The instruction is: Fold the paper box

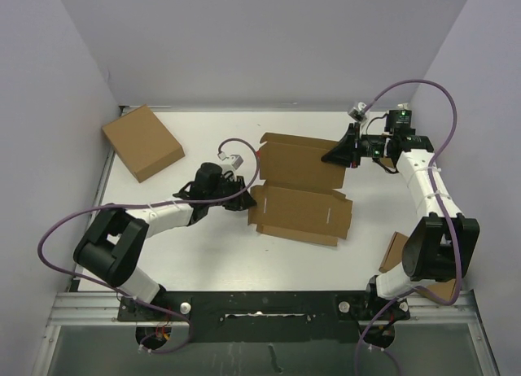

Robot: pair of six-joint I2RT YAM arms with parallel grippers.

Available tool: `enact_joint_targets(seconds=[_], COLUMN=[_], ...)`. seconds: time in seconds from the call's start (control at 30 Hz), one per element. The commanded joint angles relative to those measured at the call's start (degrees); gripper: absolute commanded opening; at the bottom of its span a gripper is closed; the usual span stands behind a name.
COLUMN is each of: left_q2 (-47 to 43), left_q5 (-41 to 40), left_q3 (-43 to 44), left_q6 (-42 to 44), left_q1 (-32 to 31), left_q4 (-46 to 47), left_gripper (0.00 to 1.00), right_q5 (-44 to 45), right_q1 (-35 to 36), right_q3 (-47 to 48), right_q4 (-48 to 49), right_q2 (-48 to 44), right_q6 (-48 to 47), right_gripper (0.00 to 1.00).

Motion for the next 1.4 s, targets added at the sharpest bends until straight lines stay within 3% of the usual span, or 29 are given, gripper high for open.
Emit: enact_joint_targets(seconds=[0.0,0.1,0.23,0.4,0.57,0.8,1.03,1.37], left_q2=[-0.4,-0.4,0.3,1.6,5.0,8.3,7.6,7.2], left_q5=[-0.5,1.3,0.0,-5.7,-8.1,-9.6,-10.0,-8.5], left_q3=[2.4,2.5,5.1,3.6,-1.8,-10.6,-15.7,-16.8], left_q6=[1.4,2.9,9.1,19.3,27.6,32.1,34.1,31.6], left_q1=[0.1,0.7,0.8,0.9,0.9,0.2,-0.5,-0.6], left_q4=[0.0,2.4,7.3,21.2,36.4,52.3,57.2,57.0], left_gripper=[0.13,0.00,0.00,0.00,0.00,0.00,0.00,0.00], right_q5=[-0.7,-0.9,-1.4,-4.0,-7.0,-6.6,-10.8,-2.1], right_q1=[-0.3,-0.1,1.3,1.8,2.4,2.9,2.9,2.9], right_q3=[1.9,3.9,8.3,10.1,4.0,-4.3,-3.9,-5.5], right_q4=[1.8,1.4,1.7,1.2,0.2,3.2,3.1,8.4], right_q2=[-2.7,-1.9,-0.4,1.7,1.9,1.9,3.9,4.8], right_q6=[0.1,0.2,0.0,-5.3,-9.2,-2.2,3.7,11.6], right_gripper=[0.00,0.00,0.00,0.00,0.00,0.00,0.00,0.00])
